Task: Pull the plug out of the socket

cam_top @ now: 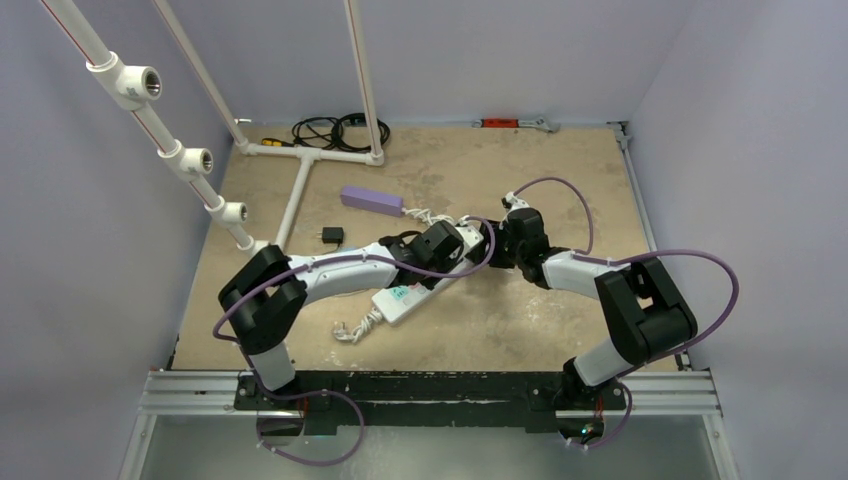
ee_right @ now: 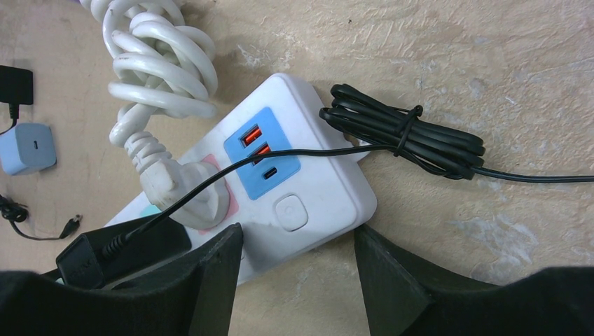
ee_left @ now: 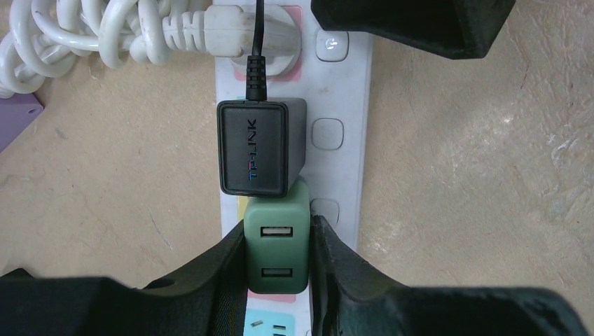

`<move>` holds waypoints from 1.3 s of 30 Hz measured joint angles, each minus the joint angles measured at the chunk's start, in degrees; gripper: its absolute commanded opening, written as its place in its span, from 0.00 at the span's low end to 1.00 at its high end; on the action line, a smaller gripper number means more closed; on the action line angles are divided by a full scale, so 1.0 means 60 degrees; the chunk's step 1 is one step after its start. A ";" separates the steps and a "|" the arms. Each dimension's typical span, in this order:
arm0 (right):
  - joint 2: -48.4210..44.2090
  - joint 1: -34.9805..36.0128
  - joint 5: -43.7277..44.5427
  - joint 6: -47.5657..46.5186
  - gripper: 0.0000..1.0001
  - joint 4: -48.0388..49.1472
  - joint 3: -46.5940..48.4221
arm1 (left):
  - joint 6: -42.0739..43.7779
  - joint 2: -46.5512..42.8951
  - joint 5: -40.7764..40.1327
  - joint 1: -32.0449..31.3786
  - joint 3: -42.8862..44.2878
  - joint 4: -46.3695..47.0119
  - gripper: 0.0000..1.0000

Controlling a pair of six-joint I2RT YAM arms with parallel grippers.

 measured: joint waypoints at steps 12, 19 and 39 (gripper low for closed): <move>0.0007 -0.0007 -0.0015 0.0004 0.62 0.0007 0.0000 | 0.0040 0.0004 0.0503 0.0222 0.0044 -0.0055 0.00; 0.0011 -0.0007 -0.0018 0.0007 0.62 0.0007 0.0000 | -0.0076 0.0087 0.2277 0.1137 0.0259 -0.0310 0.00; 0.0080 -0.0033 -0.0033 0.0022 0.62 0.0131 0.0004 | -0.0321 0.0164 0.3202 0.1606 0.0372 -0.0412 0.00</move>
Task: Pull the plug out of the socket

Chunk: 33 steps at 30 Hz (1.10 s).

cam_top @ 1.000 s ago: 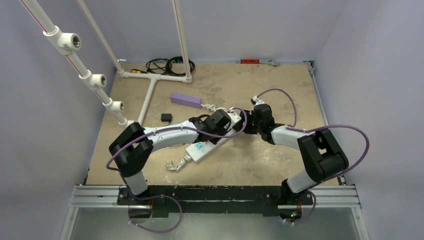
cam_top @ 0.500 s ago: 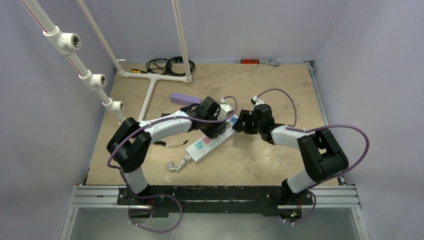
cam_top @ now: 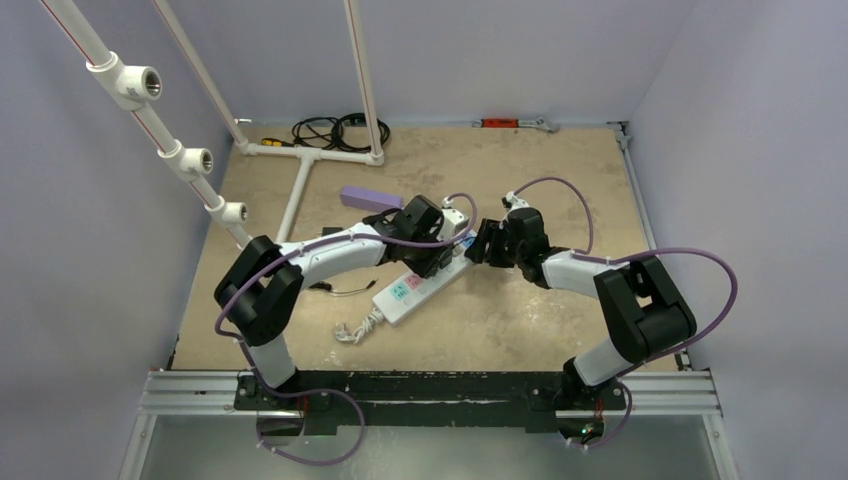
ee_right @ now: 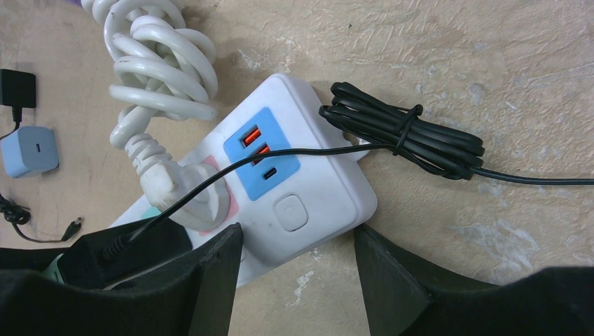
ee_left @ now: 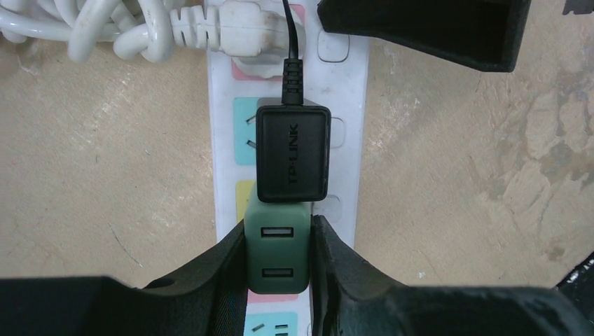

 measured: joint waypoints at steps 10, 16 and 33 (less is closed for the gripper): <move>0.0000 0.0000 0.0000 0.0000 0.62 0.0000 0.0000 | -0.0015 0.0025 -0.2594 -0.1257 -0.0004 0.0000 0.00; 0.0004 0.0000 0.0000 0.0000 0.62 0.0000 0.0000 | -0.0073 0.0047 -0.2940 -0.1395 -0.0004 0.0011 0.00; 0.0087 -0.0033 -0.0004 0.0004 0.62 0.0073 0.0055 | -0.0251 0.0171 -0.0484 -0.0124 0.0248 -0.0204 0.00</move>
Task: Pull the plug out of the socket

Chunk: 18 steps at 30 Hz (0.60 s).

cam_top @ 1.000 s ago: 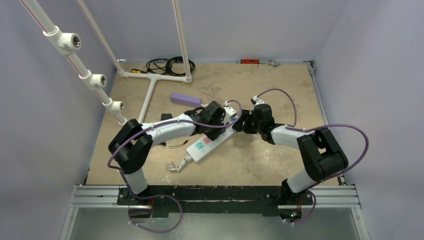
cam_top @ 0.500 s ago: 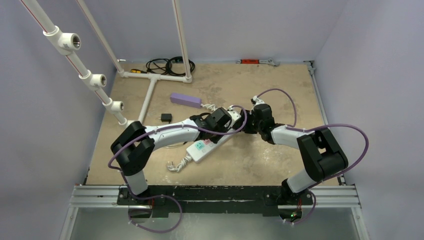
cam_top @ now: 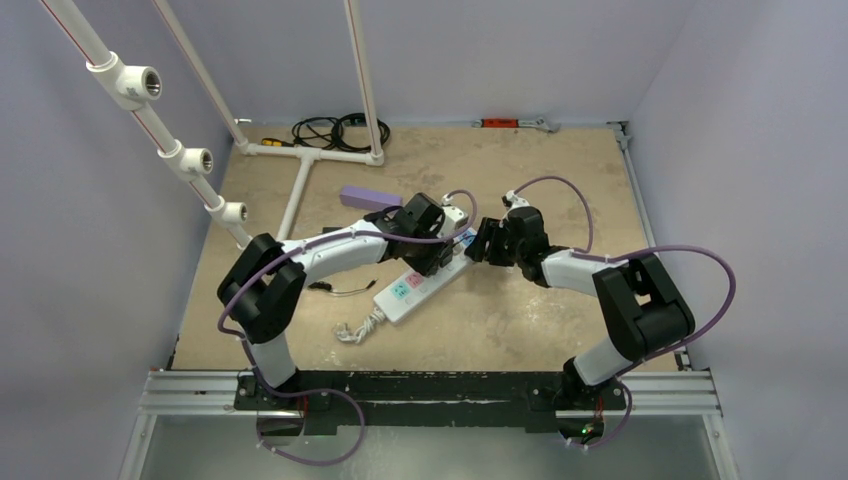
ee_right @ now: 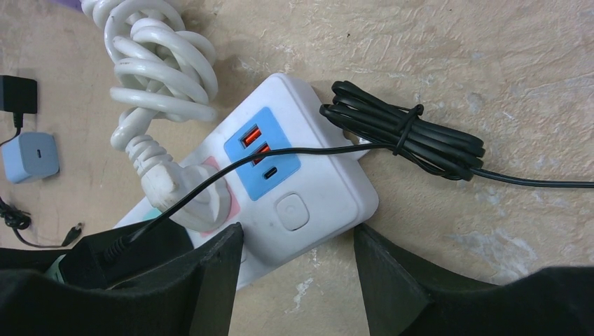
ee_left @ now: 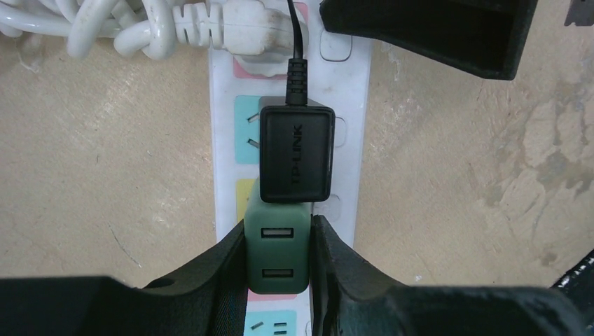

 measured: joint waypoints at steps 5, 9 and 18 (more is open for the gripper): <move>0.0036 -0.0004 0.0004 0.0000 0.62 0.0040 0.0018 | -0.0084 0.0022 0.0729 0.0353 0.0011 0.0011 0.00; 0.0036 -0.0004 0.0000 0.0000 0.62 0.0044 0.0018 | -0.0080 0.0044 0.0940 0.0441 0.0011 0.0015 0.00; 0.0036 -0.0004 0.0000 0.0000 0.62 0.0044 0.0018 | -0.0124 -0.0044 0.0783 0.0397 -0.0109 0.0157 0.00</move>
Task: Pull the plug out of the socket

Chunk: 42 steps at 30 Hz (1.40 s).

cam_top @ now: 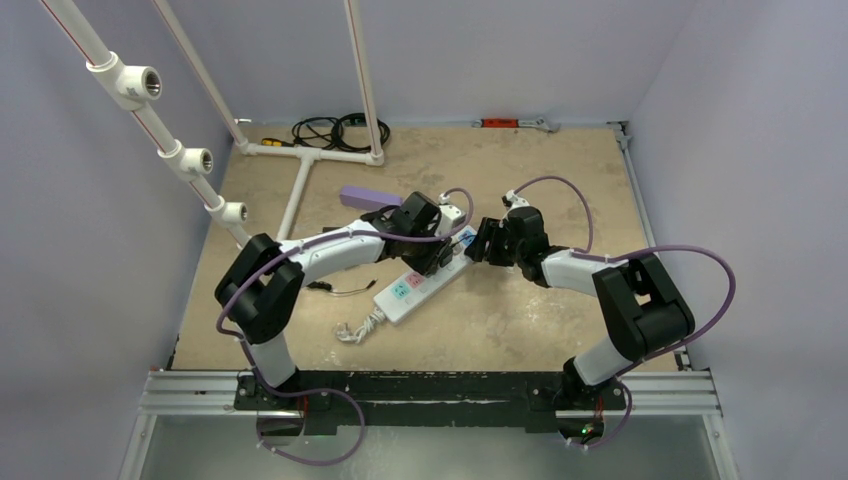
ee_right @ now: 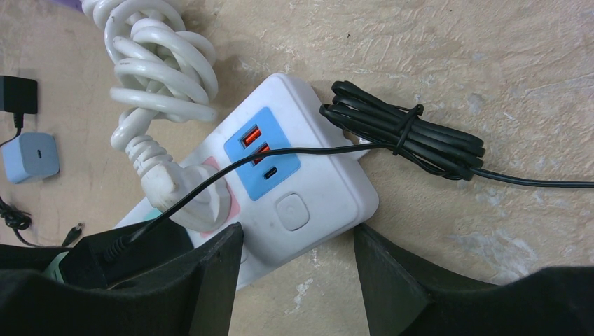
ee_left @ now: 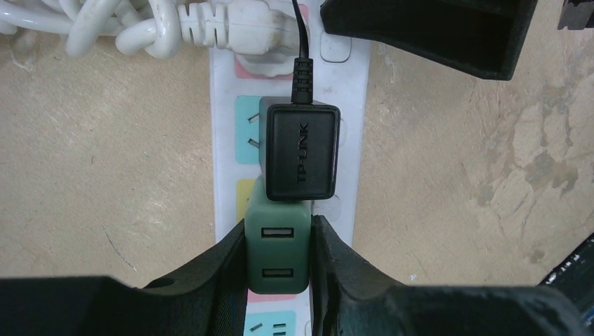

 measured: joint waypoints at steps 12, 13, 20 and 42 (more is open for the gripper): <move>0.0000 0.0000 0.0000 0.0000 0.61 0.0000 0.0000 | 0.0011 -0.0157 -0.3096 -0.1479 -0.0284 0.0324 0.00; 0.0000 0.0000 0.0000 0.0000 0.62 -0.0004 0.0000 | 0.0011 -0.0157 -0.3242 -0.1545 -0.0288 0.0339 0.00; 0.0000 0.0000 0.0000 -0.0004 0.62 0.0004 0.0000 | 0.0084 -0.0131 -0.3789 -0.1778 -0.0302 0.0372 0.00; 0.0004 0.0000 -0.0007 0.0000 0.62 0.0011 0.0000 | 0.0211 -0.0215 -0.0488 -0.0248 -0.0299 0.0328 0.00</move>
